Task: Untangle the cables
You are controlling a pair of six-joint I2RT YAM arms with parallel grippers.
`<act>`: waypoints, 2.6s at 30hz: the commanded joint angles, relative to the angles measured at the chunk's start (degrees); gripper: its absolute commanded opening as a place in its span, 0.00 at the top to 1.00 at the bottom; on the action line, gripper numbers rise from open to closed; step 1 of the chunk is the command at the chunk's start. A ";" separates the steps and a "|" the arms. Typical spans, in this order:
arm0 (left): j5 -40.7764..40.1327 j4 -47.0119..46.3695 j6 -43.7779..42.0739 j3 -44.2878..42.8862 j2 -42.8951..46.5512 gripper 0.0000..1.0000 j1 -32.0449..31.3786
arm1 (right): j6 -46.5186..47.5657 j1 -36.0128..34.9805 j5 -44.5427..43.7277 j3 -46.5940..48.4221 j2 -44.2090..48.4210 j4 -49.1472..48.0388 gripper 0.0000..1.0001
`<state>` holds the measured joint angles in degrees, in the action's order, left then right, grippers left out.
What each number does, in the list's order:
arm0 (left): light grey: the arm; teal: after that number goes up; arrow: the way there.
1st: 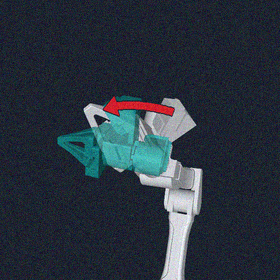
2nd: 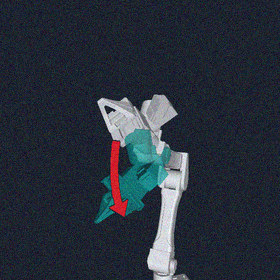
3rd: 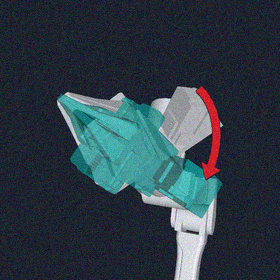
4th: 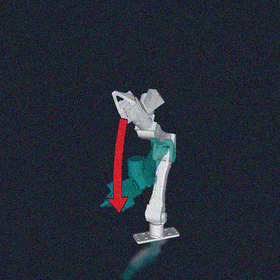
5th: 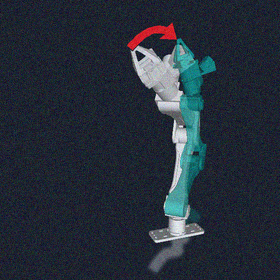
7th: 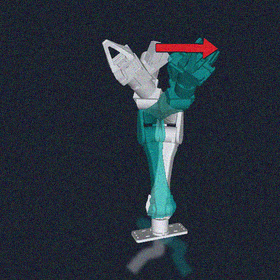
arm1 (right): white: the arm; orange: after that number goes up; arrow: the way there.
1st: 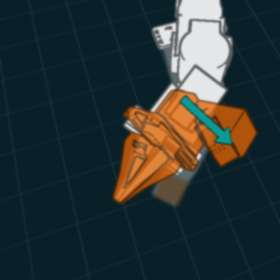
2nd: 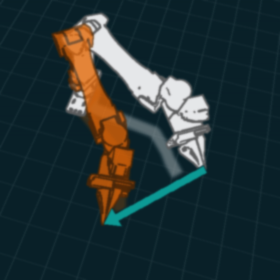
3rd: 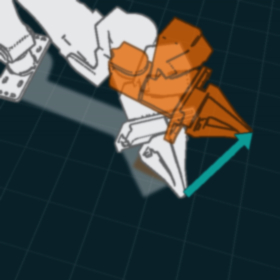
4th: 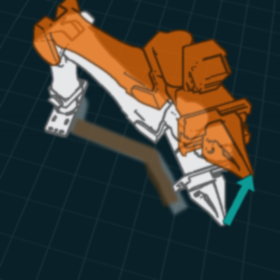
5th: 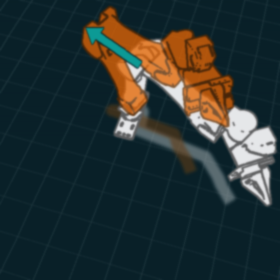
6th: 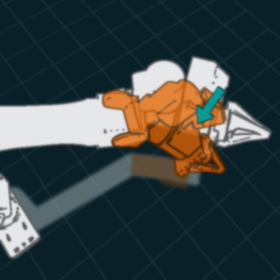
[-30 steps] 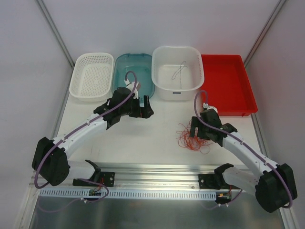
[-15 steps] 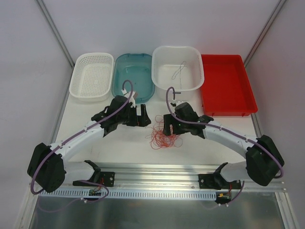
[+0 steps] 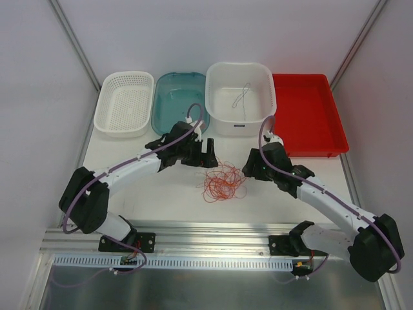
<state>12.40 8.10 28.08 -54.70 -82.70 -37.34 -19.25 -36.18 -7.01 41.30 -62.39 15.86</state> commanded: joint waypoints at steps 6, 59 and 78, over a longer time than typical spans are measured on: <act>1.66 1.22 0.49 -8.40 -10.72 0.22 -3.61 | -9.40 2.35 6.47 -5.43 -0.27 -7.68 0.43; -5.28 -6.78 23.52 -1.47 -16.18 1.00 -5.28 | -13.63 -4.86 15.53 -6.14 -13.37 -21.31 0.76; -10.03 -6.69 21.85 6.61 -12.14 1.00 4.64 | -0.27 -0.57 11.92 2.02 2.35 3.20 0.99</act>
<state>5.10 1.34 50.59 -50.26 -97.71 -34.24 -23.62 -39.03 4.38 39.90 -62.81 13.06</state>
